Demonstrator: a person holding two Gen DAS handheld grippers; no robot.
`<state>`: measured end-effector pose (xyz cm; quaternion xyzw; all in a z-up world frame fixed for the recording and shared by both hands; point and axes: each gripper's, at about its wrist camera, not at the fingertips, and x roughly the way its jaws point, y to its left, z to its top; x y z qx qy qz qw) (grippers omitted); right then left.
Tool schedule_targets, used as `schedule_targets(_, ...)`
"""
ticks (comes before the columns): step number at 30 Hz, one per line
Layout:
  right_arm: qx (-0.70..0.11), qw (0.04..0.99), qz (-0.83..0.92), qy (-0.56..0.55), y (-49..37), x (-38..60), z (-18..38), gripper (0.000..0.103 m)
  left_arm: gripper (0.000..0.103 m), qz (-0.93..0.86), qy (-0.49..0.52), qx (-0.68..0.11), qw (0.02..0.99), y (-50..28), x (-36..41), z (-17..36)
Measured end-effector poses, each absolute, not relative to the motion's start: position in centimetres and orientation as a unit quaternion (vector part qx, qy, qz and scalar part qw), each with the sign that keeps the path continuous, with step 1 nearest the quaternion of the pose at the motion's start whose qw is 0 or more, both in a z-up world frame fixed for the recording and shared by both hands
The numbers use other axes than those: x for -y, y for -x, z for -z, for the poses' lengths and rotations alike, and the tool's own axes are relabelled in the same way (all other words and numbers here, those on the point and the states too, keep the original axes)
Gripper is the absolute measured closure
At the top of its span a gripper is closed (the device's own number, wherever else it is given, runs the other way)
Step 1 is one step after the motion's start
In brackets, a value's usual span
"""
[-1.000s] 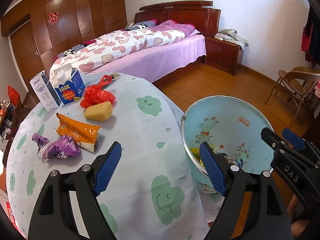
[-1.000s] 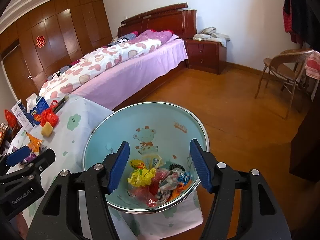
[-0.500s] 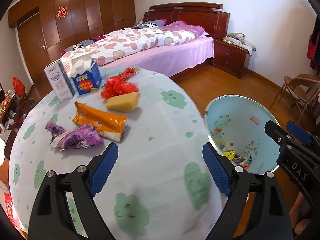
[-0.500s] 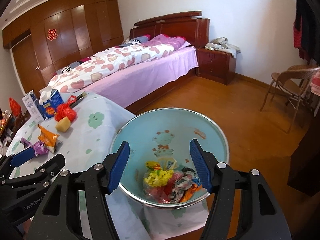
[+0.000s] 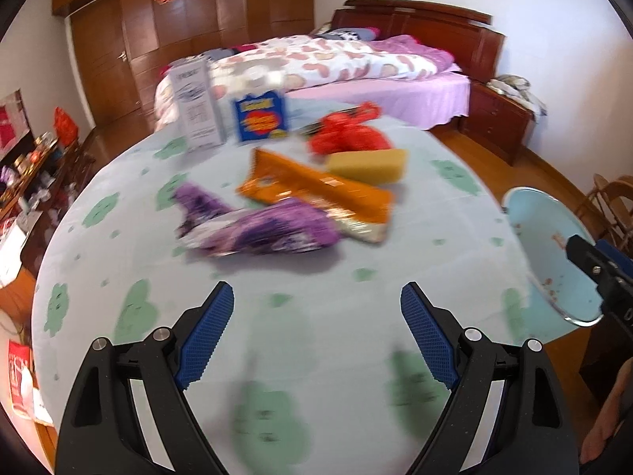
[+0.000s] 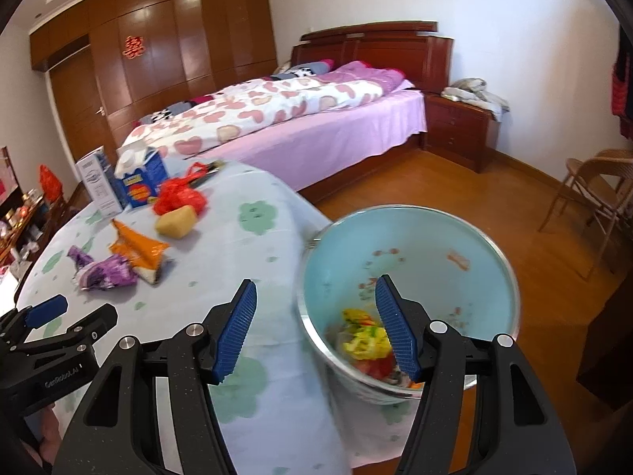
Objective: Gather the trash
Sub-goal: 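Move both open tools back over the table of trash, then grasp the purple wrapper with the left tool while the right tool grasps the orange wrapper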
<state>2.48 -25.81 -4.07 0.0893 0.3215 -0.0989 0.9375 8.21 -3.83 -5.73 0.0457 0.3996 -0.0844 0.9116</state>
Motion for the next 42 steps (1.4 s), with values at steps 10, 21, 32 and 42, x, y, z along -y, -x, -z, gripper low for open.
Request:
schedule_targets(10, -0.339, 0.938, 0.021, -0.076, -6.6, 20.1, 4.3, 0.044, 0.019, 0.036, -0.024, -0.405, 0.913, -9.9, -2.8, 6.3)
schedule_targets(21, -0.381, 0.92, -0.061, -0.074, -13.5, 16.7, 5.9, 0.046, 0.019, 0.019, -0.021, -0.398, 0.917, -11.5, -6.5, 5.7)
schedule_targets(32, -0.446, 0.882, -0.131, -0.076, -18.0, 14.9, 7.9, 0.075, 0.019, 0.031, -0.028, -0.396, 0.917, -12.3, -7.0, 5.3)
schedule_targets(42, -0.391, 0.907, -0.134, -0.087, -13.4, 15.7, 6.5, 0.09, 0.019, 0.044, -0.023, -0.394, 0.918, -12.2, -6.3, 5.1)
